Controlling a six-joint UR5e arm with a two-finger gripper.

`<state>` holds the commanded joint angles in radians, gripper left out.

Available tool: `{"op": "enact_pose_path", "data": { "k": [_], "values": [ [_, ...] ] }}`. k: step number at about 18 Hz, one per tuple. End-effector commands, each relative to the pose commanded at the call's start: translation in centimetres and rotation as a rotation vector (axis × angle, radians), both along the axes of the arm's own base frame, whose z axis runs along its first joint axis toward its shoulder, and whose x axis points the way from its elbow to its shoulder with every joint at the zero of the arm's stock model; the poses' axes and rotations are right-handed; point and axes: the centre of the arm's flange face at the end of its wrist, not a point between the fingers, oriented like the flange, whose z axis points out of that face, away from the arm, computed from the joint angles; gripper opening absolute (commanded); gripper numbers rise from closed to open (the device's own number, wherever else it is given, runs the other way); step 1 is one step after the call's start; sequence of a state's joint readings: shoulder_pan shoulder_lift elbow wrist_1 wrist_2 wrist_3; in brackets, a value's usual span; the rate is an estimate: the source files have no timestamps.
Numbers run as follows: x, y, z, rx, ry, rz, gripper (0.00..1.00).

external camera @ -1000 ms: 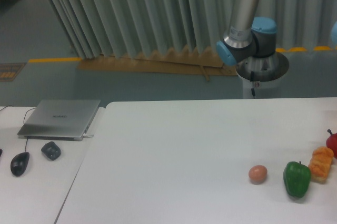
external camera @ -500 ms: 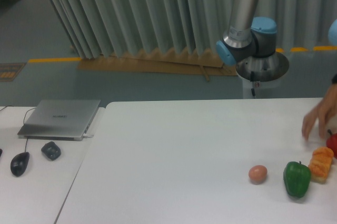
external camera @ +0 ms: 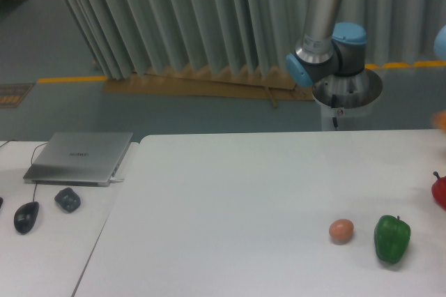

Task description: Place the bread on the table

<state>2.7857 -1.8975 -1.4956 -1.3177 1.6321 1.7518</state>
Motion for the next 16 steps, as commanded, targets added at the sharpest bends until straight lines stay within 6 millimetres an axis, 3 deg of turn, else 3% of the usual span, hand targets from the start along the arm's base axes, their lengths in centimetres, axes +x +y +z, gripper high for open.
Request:
{"op": "enact_pose_path", "data": {
  "k": [6, 8, 10, 12, 16],
  "values": [
    [0.6, -1.2, -1.0, -0.045, -0.021, 0.010, 1.00],
    [1.0, -4.1, -2.7, -0.186, -0.052, 0.040, 1.00],
    [0.5, -8.5, -1.5, -0.206, -0.093, 0.124, 1.00],
    [0.2, -10.6, -1.1, -0.197, -0.116, 0.159, 1.00],
    [-0.7, -12.9, -1.5, -0.194, -0.132, 0.195, 1.00]
  ]
}}
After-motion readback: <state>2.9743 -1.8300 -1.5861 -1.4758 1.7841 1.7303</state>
